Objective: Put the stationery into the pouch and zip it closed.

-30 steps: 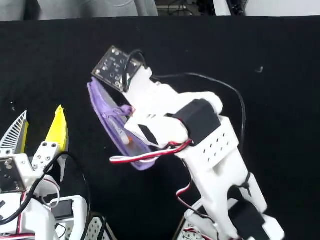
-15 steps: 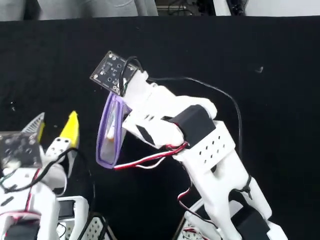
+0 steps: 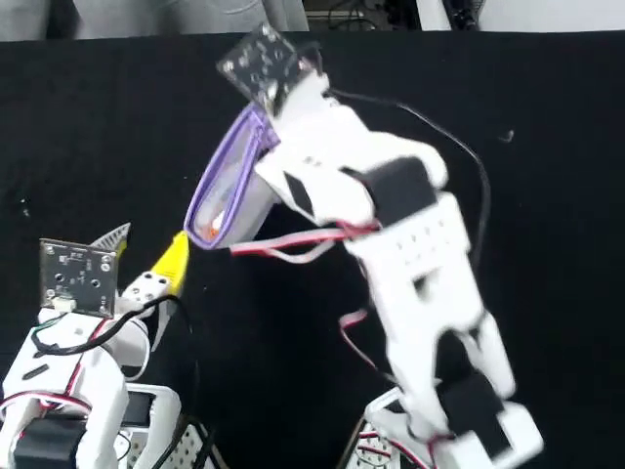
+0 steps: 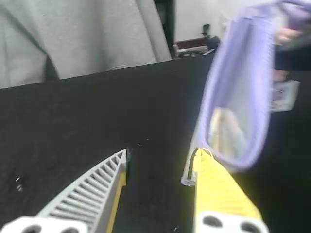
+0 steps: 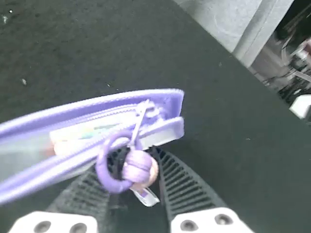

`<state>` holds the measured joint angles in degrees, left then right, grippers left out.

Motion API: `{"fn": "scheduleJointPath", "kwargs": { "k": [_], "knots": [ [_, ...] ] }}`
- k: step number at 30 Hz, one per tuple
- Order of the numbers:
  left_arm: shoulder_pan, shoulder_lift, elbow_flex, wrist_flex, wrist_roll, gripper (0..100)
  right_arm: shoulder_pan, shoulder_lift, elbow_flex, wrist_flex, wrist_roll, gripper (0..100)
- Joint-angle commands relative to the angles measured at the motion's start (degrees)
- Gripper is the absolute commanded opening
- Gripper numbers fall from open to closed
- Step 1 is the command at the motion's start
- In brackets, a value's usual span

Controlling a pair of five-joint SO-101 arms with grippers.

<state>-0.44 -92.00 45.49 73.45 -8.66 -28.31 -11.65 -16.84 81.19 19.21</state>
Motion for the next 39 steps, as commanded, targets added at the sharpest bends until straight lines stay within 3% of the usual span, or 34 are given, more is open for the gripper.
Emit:
{"fn": "scheduleJointPath", "kwargs": {
  "k": [1,10,14,16,23,30,36,39],
  "knots": [
    [2.0,-0.2,-1.8,0.1,-0.2,22,1.0,6.5,-11.8,0.2,-0.1,1.1],
    [2.3,-0.3,-1.8,-0.5,4.1,22,5.8,25.8,-38.5,9.8,-4.0,1.1],
    [7.6,-0.2,1.6,-3.9,5.0,22,5.8,29.6,-48.5,20.0,-3.0,1.1],
    [9.8,-0.2,4.2,-7.1,5.1,22,6.2,29.1,-49.5,20.1,-3.1,1.1],
    [13.4,0.4,14.6,-22.9,10.8,22,6.6,23.8,-40.2,20.0,0.4,1.1],
    [13.2,0.4,23.6,-33.9,10.9,22,6.6,13.7,-26.2,20.0,7.5,1.1],
    [7.7,0.4,27.6,-41.0,11.5,22,6.9,1.3,-11.4,20.0,12.7,1.1],
    [6.5,0.4,27.9,-42.7,15.6,22,6.3,-3.7,-3.6,20.0,14.5,1.1]
  ]
}}
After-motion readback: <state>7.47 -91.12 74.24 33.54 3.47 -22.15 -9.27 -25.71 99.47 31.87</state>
